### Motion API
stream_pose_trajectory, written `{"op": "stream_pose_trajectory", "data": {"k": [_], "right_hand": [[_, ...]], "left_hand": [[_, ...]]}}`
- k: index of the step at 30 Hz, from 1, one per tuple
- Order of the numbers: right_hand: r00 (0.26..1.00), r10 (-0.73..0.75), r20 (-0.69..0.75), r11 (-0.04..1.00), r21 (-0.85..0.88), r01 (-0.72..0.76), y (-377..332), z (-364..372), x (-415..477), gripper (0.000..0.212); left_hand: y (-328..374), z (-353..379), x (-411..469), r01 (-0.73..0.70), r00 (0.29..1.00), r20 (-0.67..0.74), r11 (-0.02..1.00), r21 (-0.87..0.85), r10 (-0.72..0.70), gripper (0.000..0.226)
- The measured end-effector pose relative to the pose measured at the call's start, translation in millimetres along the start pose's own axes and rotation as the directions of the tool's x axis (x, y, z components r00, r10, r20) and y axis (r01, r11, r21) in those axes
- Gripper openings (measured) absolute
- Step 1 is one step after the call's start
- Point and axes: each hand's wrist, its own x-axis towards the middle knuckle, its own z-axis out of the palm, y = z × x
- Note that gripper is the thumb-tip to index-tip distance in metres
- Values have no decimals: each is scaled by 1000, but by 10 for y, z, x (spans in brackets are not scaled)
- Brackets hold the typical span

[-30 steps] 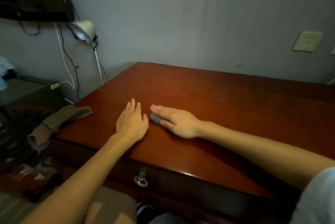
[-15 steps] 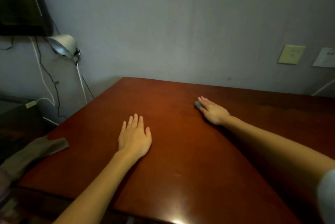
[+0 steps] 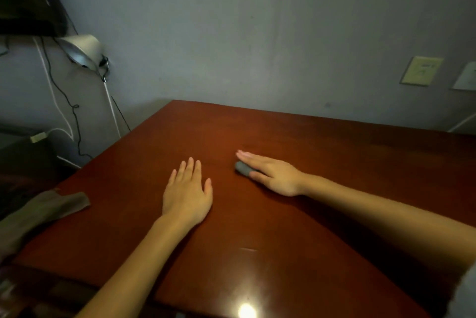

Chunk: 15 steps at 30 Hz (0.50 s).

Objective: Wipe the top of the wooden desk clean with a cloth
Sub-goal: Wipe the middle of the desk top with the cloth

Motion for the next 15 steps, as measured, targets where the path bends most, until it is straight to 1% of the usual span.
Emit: {"op": "stream_pose_trajectory", "data": {"k": [3,5,7,9,11,12,15], "right_hand": [[986,165,-30,986,-7,-165,485,-144,-349,52],[955,292,-44,956,-1,-293,793,-224,-405,53],[915,398,-64,917,8,-399,1030,-270,-253,56],[877,473,-84,881,15,-473,1144,-290,44,58],[852,512,-106,858,23,-513,1122,-273,389,59],[852,511,-114,859,22,-512,1050,-254,558,59],[903,417,-102,909,14,-417,641,-147,942,56]], "left_hand": [[-5,-19,-22,-16,999,35,1000,12,15,60],[4,-37,-36,-14,998,68,999,35,12,61],[46,-64,-14,-4,996,90,998,64,-2,61],[119,-94,44,-11,995,101,998,65,4,61],[206,-97,126,-35,994,102,999,37,31,62],[249,-89,171,-41,994,104,999,23,39,61],[358,-39,342,-13,993,116,1000,-3,13,62]]}}
